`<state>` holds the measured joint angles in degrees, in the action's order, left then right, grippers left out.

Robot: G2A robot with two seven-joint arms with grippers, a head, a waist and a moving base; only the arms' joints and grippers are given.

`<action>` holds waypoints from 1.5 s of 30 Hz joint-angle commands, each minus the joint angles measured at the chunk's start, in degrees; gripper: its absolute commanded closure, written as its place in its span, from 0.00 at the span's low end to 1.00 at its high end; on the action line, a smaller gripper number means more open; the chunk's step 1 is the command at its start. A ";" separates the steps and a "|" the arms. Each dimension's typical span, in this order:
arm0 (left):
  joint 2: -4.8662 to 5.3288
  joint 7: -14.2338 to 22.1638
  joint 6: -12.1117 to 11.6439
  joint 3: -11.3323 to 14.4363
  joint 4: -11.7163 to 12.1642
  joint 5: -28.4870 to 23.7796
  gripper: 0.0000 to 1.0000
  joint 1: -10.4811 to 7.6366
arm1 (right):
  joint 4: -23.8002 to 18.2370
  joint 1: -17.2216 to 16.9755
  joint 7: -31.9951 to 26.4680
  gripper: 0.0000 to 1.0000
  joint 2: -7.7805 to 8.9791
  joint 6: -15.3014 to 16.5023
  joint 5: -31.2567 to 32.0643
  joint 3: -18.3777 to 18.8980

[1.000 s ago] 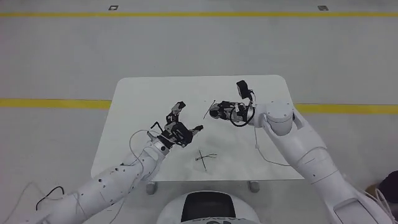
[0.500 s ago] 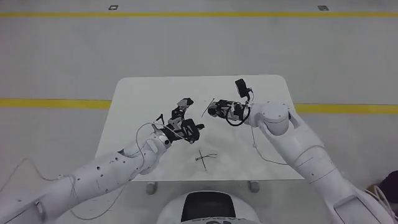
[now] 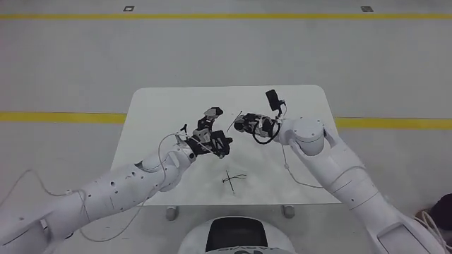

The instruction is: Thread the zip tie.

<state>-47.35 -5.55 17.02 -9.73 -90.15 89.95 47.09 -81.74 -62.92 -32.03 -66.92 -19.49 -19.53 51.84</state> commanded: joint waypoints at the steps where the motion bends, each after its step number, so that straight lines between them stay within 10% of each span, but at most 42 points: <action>1: -0.07 1.24 -0.38 -0.01 -0.12 0.00 0.00 -0.29 | -0.05 0.27 0.42 1.00 -0.16 0.01 -0.22 -0.50; 10: -0.24 2.53 -1.12 -0.01 -0.09 0.00 0.00 -0.75 | -0.01 0.88 1.88 1.00 -0.53 0.01 -1.04 -1.57; 13: -0.21 2.52 -1.13 -0.01 -0.06 0.00 0.45 -0.78 | -0.18 0.78 2.29 1.00 -0.53 0.01 -1.44 -1.42; 20: -0.16 1.36 -1.24 -0.01 0.16 0.00 0.70 -0.92 | -0.73 0.50 2.66 1.00 -0.45 0.01 -1.58 -1.09; 45: -0.62 3.15 -3.43 -0.01 0.00 0.00 1.00 -1.64 | -1.60 -0.49 3.35 1.00 -0.15 0.01 -1.15 -0.11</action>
<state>-47.97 -2.39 13.63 -9.74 -90.16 89.95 45.47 -83.33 -63.41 -28.64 -67.07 -19.48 -20.68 51.72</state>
